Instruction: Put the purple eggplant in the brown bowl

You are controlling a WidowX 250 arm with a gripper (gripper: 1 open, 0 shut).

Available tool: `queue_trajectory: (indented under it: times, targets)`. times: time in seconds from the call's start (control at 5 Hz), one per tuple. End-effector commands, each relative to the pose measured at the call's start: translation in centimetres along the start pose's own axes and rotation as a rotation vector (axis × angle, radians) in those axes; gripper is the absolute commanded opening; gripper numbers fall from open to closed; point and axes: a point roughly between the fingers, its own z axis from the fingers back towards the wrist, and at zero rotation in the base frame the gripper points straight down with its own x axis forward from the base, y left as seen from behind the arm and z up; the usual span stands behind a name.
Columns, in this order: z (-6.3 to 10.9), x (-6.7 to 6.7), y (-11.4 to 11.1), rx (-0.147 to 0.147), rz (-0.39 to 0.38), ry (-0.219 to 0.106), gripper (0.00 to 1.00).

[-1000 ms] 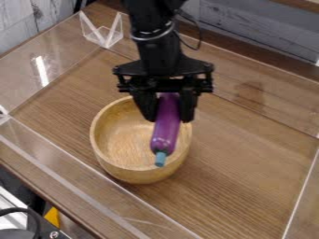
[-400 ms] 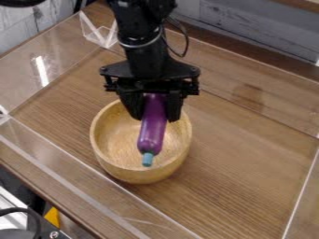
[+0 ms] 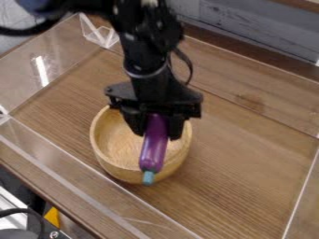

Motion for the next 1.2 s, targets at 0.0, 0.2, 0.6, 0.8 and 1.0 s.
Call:
queue_trajectory:
  times: [0.0,0.2,0.6,0.8,1.0]
  targets:
    - [-1.1,0.0,-0.2,0.018,0.002,-0.04,0.0]
    - [-2.8,-0.5,-0.3,0.032,-0.001,-0.044,0.0]
    - [-4.9,0.0,-0.4,0.06,0.008,-0.041,0.0]
    - [-6.0,0.0,0.0,0.07,0.005,-0.039,0.0]
    - [-6.6,0.0,0.3,0.082,0.001,-0.038,0.0]
